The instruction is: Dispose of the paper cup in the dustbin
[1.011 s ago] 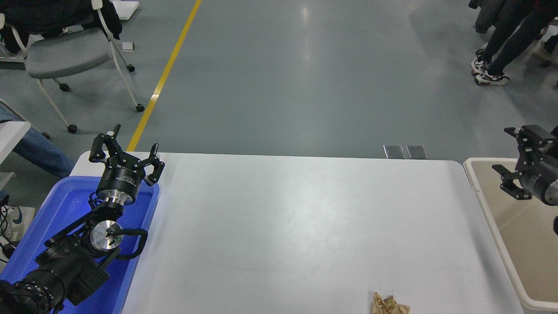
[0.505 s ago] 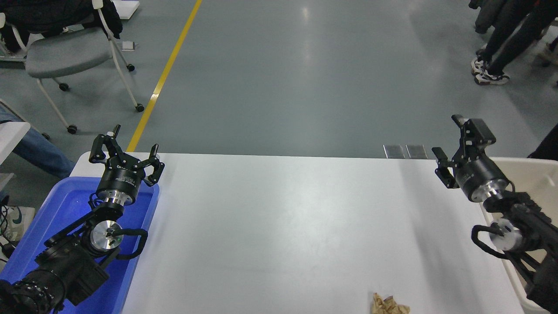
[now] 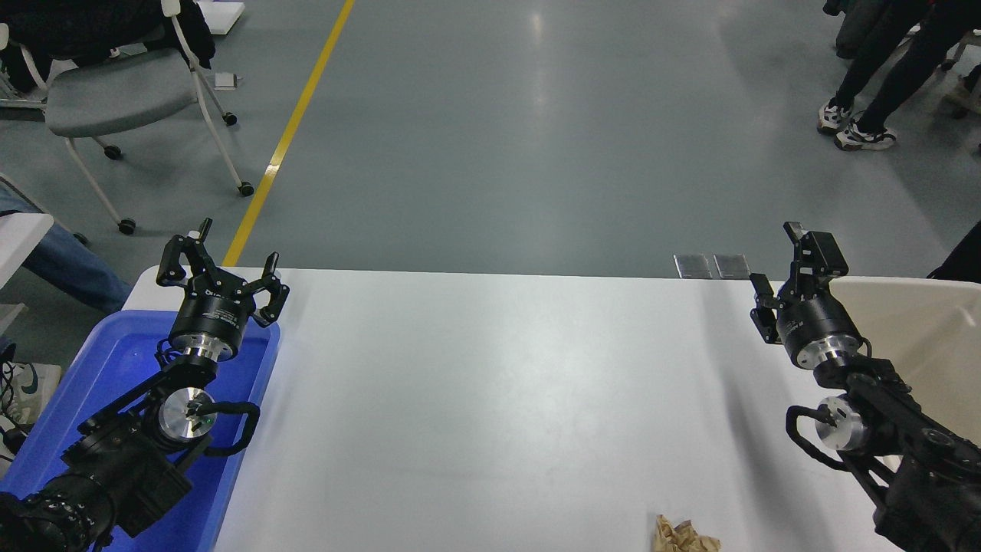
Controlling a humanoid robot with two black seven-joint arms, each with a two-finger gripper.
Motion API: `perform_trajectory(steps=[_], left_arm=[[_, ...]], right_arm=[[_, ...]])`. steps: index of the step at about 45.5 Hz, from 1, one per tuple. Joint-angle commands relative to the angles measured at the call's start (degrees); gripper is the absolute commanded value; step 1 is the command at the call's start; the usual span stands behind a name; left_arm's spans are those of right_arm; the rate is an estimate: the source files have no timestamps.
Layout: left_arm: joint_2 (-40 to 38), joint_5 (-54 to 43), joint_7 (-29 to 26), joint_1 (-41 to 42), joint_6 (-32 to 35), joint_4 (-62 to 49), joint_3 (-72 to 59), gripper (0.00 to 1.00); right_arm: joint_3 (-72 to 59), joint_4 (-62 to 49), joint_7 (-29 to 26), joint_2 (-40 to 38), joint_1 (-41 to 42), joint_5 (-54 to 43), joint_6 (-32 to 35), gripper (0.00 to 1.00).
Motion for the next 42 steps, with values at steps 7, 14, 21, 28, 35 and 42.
perform_trajectory(steps=[7, 14, 21, 28, 35, 42], left_arm=[[0.0, 0.0, 0.0, 0.0, -0.1, 0.0, 0.0, 1.0], [0.0, 0.0, 0.0, 0.0, -0.1, 0.0, 0.0, 1.0], [0.0, 0.0, 0.0, 0.0, -0.1, 0.0, 0.0, 1.0], [0.0, 0.0, 0.0, 0.0, -0.1, 0.0, 0.0, 1.0], [0.0, 0.0, 0.0, 0.0, -0.1, 0.0, 0.0, 1.0], [0.0, 0.0, 0.0, 0.0, -0.1, 0.0, 0.0, 1.0]], right_arm=[[2.1, -2.0, 0.5, 1.4, 0.4, 7.0, -0.7, 1.0], [1.9, -2.1, 0.4, 1.6, 0.6, 7.0, -0.6, 1.0], [2.1, -1.8, 0.4, 1.7, 0.5, 7.0, -0.8, 1.0], [1.1, -0.9, 0.4, 1.7, 0.2, 7.0, -0.5, 0.99], [1.0, -0.7, 0.4, 2.1, 0.3, 7.0, 0.6, 1.0], [1.0, -0.7, 0.5, 3.1, 0.4, 6.9, 0.6, 1.0]])
